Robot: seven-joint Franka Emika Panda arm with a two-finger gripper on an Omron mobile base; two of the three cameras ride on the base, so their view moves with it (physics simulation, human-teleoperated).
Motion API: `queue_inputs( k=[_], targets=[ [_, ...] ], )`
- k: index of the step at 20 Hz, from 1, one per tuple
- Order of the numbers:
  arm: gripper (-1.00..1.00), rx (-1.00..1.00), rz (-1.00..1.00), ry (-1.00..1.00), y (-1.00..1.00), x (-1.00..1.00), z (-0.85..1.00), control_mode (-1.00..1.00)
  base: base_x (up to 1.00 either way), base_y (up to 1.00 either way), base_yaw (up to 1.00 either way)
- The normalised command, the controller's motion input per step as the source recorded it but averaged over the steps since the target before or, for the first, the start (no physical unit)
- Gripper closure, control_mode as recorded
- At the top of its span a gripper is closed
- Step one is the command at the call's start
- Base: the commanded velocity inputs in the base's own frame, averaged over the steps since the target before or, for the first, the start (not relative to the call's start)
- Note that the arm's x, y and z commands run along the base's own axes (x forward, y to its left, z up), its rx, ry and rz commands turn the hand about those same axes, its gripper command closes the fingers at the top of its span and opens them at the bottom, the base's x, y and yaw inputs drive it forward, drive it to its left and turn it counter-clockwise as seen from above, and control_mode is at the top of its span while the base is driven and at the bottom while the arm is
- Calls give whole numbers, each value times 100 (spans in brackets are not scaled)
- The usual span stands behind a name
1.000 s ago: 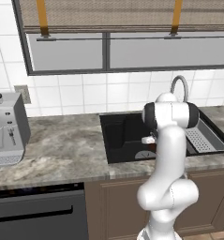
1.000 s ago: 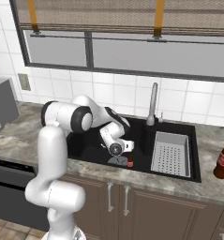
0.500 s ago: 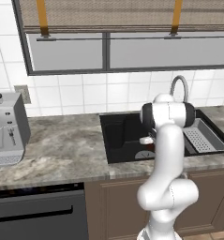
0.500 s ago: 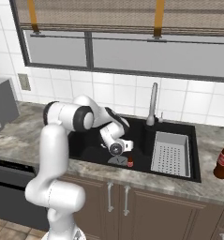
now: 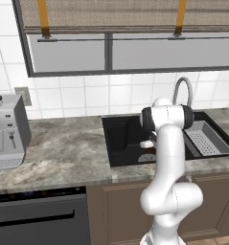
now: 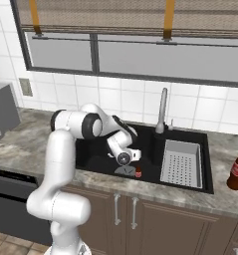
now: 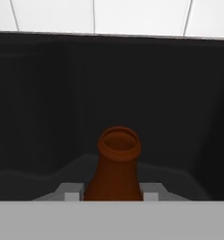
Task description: Place the large bottle from the dining counter next to the other large bottle outside the sink, and place the small bottle from the dining counter next to the other small bottle inside the sink.
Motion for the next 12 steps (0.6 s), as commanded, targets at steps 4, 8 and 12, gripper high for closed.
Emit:
queue_inputs(
  k=[4,8,12],
  targets=[
    [-100,0,0,0,3,30,-14,-100,0,0,0],
    [-100,-1,0,0,0,11,-18,-100,0,0,0],
    [-100,-1,0,0,0,3,-17,-100,0,0,0]
  ],
)
